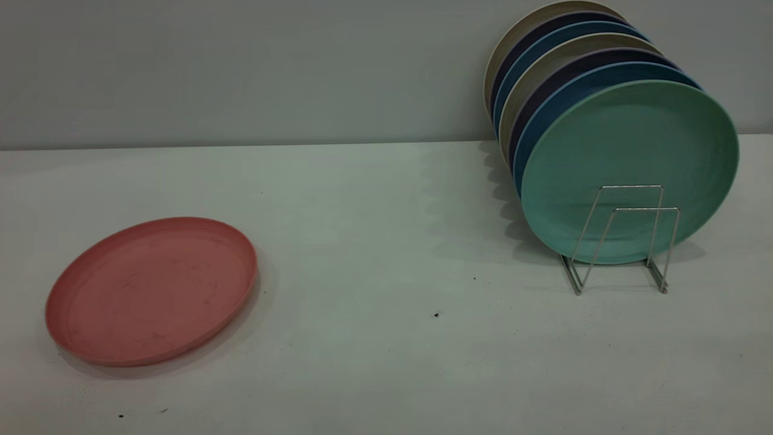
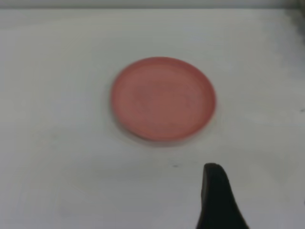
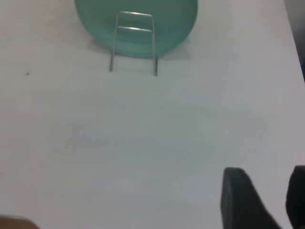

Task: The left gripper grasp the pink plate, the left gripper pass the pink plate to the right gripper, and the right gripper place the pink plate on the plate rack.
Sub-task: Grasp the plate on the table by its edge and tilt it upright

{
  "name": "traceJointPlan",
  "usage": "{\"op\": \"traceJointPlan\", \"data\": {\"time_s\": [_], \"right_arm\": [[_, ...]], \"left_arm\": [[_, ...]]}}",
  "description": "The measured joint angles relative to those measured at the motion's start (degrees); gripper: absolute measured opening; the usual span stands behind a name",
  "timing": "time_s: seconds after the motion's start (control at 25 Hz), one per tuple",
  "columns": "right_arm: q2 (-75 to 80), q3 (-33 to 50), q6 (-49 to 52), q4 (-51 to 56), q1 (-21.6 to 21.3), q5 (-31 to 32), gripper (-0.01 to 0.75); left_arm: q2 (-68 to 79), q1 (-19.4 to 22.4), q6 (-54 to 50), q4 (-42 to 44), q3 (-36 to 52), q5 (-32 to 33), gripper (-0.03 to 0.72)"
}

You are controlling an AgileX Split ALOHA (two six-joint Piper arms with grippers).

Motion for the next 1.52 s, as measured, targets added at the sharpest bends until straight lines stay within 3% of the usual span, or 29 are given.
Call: {"op": "traceJointPlan", "data": {"time_s": [0.16, 0.36, 0.64, 0.88, 1.08, 1.36, 1.52], "right_arm": [[0.5, -0.4, -2.5, 0.1, 0.0, -3.2, 0.389], [6.7, -0.6, -2.9, 0.7, 0.0, -13.4, 0.512], [23.4, -0.6, -8.5, 9.2, 0.0, -21.7, 0.526], [35.2, -0.6, -18.2, 18.7, 0.0, -26.4, 0.527], [40.2, -0.6, -23.6, 23.6, 0.0, -28.6, 0.527], [41.4, -0.6, -27.0, 27.1, 0.0, -29.2, 0.527], [41.4, -0.6, -27.3, 27.5, 0.0, -29.3, 0.527]], "left_arm": [[8.8, 0.0, -2.9, -0.8, 0.0, -3.8, 0.468], [25.5, 0.0, -1.4, -1.0, 0.0, -11.1, 0.47], [43.0, 0.0, 5.5, -7.2, 0.0, -20.5, 0.536], [51.2, 0.8, 6.6, -8.5, 0.0, -24.8, 0.542], [57.8, 9.6, 8.2, -9.3, -0.6, -25.8, 0.542], [70.5, 22.0, 26.2, -25.7, -7.4, -17.5, 0.54], [79.1, 26.5, 28.1, -28.4, -9.2, -19.8, 0.54]]}}
